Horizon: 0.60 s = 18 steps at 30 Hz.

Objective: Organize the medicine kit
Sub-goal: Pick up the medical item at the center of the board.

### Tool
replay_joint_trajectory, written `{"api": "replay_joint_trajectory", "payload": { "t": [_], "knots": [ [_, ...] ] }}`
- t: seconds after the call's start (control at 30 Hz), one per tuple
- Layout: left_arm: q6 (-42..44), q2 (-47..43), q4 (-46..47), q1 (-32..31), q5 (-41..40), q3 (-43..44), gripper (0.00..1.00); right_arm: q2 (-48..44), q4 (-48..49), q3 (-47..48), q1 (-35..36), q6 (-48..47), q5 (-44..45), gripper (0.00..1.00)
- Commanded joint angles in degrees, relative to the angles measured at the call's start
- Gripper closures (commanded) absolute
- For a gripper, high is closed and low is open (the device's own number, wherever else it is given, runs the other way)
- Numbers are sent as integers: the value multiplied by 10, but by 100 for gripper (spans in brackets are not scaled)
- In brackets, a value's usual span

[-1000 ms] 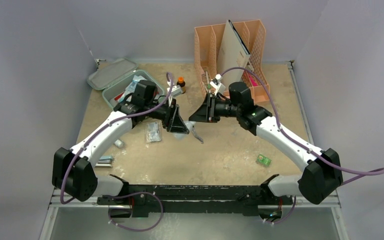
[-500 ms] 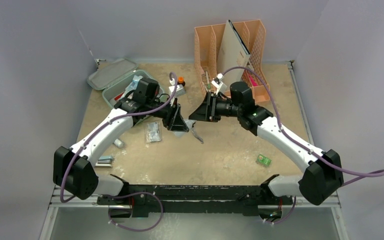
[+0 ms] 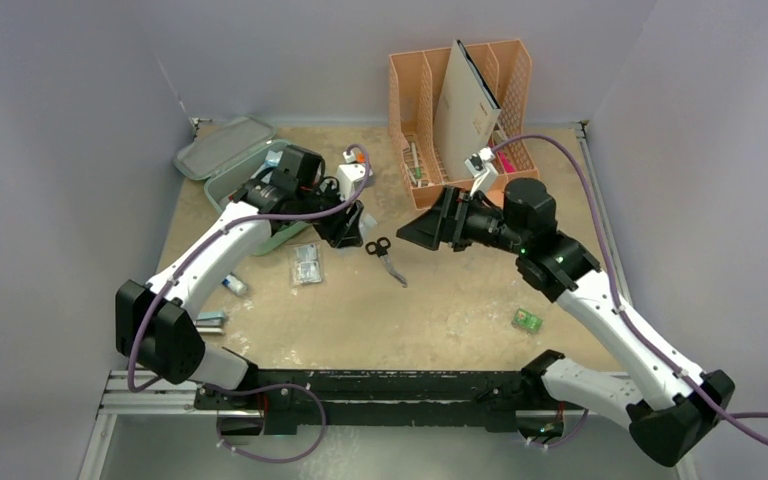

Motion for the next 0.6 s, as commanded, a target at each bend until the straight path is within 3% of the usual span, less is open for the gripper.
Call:
{"api": "replay_joint_trajectory", "payload": {
  "t": [0.0, 0.17, 0.33, 0.57],
  "knots": [
    [95, 10, -25, 13, -109, 64, 83, -36, -49, 0, 3, -33, 42, 1],
    [179, 27, -33, 63, -173, 88, 89, -57, -84, 13, 3, -60, 58, 1],
    [211, 52, -58, 142, -173, 120, 88, -69, -117, 20, 3, -78, 86, 1],
    [263, 114, -78, 183, -218, 157, 88, -90, -144, 31, 3, -89, 110, 1]
  ]
}}
